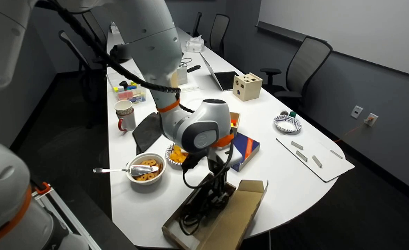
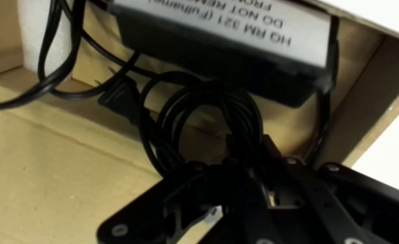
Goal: Open the cardboard box and take the packing foam out of it
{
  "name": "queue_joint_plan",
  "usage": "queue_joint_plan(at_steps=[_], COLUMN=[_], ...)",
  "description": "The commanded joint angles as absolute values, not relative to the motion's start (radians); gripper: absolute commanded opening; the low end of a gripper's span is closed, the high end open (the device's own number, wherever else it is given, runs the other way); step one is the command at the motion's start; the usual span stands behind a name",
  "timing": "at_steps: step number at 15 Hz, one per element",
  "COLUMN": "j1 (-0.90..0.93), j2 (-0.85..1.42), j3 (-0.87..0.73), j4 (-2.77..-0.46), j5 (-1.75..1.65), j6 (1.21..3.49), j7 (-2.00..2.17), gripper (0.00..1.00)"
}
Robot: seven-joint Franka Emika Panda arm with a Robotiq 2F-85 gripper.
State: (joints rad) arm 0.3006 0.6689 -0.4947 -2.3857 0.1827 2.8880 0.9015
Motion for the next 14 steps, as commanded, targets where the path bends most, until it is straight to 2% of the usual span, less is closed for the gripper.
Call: queue_joint_plan(at_steps=[1, 6, 7, 8, 9, 14], j1=[0.310, 0.194, 0.236, 0.151, 0.137, 0.069], j2=[0.557, 0.434, 0.427, 0.395, 0.378, 0.260], j3=[-0.569, -0.486, -0.519, -0.433, -0.412, -0.290], j4=[-2.365, -2.247, -2.228, -2.201, -2.184, -2.187], j5=[0.075, -0.103, -0.066, -0.119, -0.123, -0.137], j6=[2.704, 2.312, 2.239, 2.167, 2.107, 1.981], j7=[0.880, 0.766, 0.698, 0.699, 0.661, 0.585], gripper=[0.05, 0.05, 0.05, 0.05, 0.05, 0.05])
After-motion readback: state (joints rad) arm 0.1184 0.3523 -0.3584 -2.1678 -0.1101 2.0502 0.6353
